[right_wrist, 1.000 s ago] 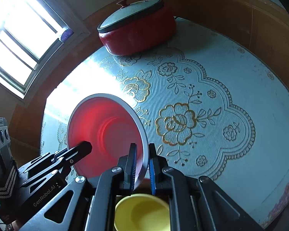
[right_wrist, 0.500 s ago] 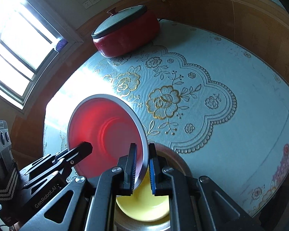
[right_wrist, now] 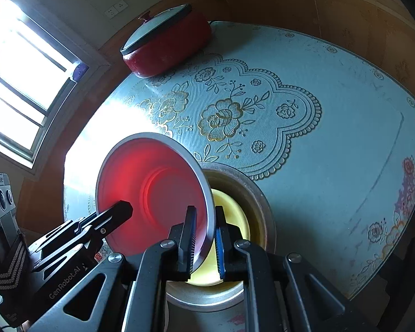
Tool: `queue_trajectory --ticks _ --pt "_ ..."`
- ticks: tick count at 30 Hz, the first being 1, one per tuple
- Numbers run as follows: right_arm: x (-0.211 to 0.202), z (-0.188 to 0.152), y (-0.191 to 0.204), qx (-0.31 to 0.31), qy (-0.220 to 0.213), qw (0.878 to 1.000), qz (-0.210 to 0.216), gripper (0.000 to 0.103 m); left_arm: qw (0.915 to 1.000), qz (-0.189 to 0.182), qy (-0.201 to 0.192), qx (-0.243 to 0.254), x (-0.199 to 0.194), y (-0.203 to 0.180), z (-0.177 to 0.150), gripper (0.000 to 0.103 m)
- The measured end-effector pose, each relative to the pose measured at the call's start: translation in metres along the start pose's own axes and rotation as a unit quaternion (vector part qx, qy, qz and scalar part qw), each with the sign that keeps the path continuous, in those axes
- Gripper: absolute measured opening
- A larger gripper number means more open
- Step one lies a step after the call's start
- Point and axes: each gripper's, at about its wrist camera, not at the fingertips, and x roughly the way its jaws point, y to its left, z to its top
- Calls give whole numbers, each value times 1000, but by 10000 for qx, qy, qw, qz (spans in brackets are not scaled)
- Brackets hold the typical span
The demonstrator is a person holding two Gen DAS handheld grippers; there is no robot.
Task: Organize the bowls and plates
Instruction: 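Lift the red bowl with both grippers over the steel bowl, then lower the red bowl into the yellow bowl with both grippers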
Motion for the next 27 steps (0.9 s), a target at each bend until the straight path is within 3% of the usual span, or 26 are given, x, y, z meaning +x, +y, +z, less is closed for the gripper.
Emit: queue_trajectory --ticks 27 --pt "12 -28 -15 288 257 9989 -261 13 9975 -171 679 117 32 7 -19 10"
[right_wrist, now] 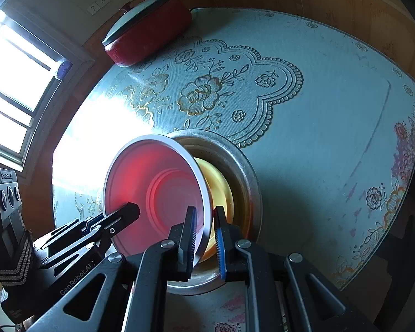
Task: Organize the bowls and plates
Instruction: 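Lower the red bowl into the yellow bowl with both grippers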
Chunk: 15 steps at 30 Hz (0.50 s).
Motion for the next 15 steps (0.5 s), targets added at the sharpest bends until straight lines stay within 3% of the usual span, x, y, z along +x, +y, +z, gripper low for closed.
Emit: queue_trajectory --ticks 15 --pt "15 2 1 86 198 9997 -112 13 9995 132 272 46 16 8 2 11"
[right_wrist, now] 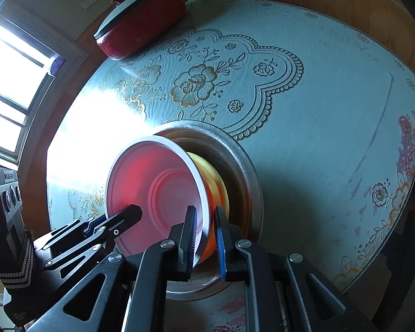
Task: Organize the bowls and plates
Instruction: 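Lower the red bowl into the yellow bowl with both grippers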
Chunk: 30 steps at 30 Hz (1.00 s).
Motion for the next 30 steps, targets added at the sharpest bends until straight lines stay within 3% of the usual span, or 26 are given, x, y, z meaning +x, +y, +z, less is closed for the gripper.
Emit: queue_trajectory --ticks 13,21,30 --pt "0 1 -1 123 9 9999 26 18 9999 -75 85 -84 6 4 1 11" --pt "1 0 -2 171 45 9998 50 19 9999 -65 -74 -88 -6 2 5 35" --pt "5 1 0 65 86 9999 -9 21 10000 31 -58 -57 0 5 2 32"
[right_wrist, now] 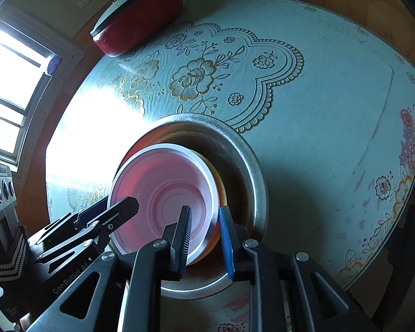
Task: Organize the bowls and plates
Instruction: 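Lower the red bowl into the yellow bowl with both grippers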
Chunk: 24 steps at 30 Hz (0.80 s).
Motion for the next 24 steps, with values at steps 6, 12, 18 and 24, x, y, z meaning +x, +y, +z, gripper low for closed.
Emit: queue_trajectory --ticks 6,12,18,24 --pt "-6 2 1 -87 -171 9997 -138 21 9997 80 -76 197 4 -8 1 27" --pt "-8 2 -4 70 -109 9999 54 21 9999 -29 -106 33 -3 0 8 37" --pt "-15 2 -6 201 -266 9994 111 22 9987 63 -452 -206 -24 16 13 53" --pt "-24 4 -2 189 -383 9989 180 23 9975 273 -524 -381 -30 32 13 56"
